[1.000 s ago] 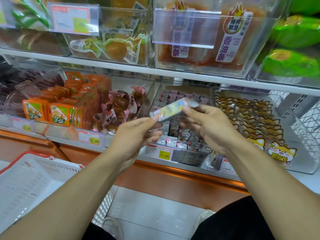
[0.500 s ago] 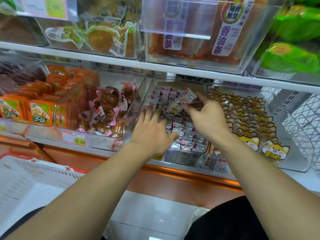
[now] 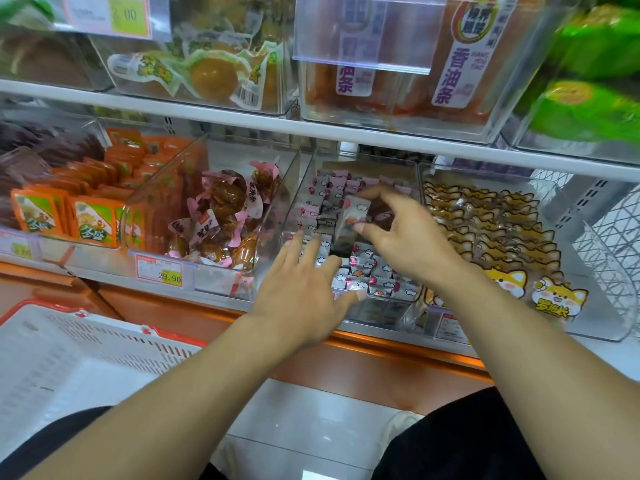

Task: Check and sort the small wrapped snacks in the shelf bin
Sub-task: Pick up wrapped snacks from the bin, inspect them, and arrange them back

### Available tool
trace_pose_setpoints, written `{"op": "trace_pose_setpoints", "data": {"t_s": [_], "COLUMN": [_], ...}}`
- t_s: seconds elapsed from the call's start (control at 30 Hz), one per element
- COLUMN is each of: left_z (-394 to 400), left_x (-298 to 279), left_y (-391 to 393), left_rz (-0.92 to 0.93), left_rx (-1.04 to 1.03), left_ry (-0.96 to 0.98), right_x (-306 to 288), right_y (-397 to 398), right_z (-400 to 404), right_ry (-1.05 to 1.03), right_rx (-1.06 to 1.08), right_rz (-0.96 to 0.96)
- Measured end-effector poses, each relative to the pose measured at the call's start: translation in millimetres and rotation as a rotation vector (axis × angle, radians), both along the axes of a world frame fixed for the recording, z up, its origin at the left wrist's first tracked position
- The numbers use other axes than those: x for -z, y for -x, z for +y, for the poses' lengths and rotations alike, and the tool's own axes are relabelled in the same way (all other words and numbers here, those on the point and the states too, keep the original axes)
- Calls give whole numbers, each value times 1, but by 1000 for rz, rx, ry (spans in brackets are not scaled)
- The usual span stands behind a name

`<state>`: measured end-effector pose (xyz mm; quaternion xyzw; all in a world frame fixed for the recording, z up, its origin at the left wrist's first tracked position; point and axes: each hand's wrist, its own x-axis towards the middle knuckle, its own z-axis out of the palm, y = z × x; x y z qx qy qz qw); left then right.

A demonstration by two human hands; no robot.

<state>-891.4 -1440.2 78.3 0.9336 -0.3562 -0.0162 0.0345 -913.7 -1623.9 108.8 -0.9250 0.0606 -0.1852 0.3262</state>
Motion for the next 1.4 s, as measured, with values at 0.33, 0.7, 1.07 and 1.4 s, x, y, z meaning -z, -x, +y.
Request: {"op": "trace_pose_setpoints", "data": {"t_s": [0.33, 0.7, 1.07, 1.4], "left_z": [7, -8, -7, 20], "left_x": [4, -4, -2, -14], "left_y": [5, -12, -10, -6], "left_rz": [35, 137, 107, 290], "left_rx": [32, 135, 149, -150], "left_ry": [34, 15, 32, 750], "right_x": [2, 0, 2, -27], "right_y": [-7, -8, -3, 26], "right_z": [8, 2, 8, 11], "right_ry": [460, 350, 172, -695], "right_rx": [-89, 91, 173, 299], "right_rz": [394, 314, 134, -229]}}
